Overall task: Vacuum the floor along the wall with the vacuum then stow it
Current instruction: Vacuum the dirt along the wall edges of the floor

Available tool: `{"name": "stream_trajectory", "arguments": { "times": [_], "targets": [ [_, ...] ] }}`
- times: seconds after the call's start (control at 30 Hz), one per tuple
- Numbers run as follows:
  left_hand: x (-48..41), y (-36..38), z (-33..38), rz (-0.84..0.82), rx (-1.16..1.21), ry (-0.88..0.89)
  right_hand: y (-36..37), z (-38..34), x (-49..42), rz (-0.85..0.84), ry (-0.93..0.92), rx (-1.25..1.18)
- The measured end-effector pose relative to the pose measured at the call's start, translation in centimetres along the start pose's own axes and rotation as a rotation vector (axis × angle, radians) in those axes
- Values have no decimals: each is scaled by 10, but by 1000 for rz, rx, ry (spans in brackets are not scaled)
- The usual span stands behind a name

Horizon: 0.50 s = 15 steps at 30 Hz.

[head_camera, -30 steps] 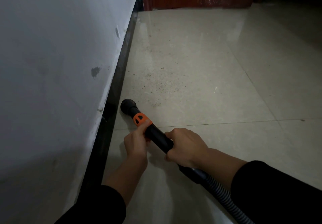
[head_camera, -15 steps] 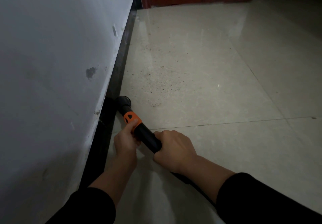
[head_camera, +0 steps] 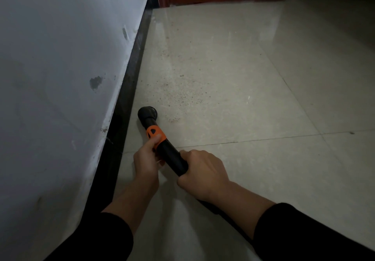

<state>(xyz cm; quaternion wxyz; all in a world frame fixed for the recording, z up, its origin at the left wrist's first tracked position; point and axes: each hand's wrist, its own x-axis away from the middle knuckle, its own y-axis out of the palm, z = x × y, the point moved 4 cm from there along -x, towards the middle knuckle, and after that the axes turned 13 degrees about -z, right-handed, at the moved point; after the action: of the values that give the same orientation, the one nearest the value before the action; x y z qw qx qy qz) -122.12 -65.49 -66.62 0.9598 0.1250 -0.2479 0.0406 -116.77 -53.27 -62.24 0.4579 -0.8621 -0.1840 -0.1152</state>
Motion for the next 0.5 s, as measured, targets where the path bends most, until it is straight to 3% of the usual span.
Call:
{"name": "stream_trajectory", "arguments": {
  "times": [0.5],
  "targets": [
    [19,25,-15,-76,-20,-31,-5,25,29,-12,51,-29]
  ]
}}
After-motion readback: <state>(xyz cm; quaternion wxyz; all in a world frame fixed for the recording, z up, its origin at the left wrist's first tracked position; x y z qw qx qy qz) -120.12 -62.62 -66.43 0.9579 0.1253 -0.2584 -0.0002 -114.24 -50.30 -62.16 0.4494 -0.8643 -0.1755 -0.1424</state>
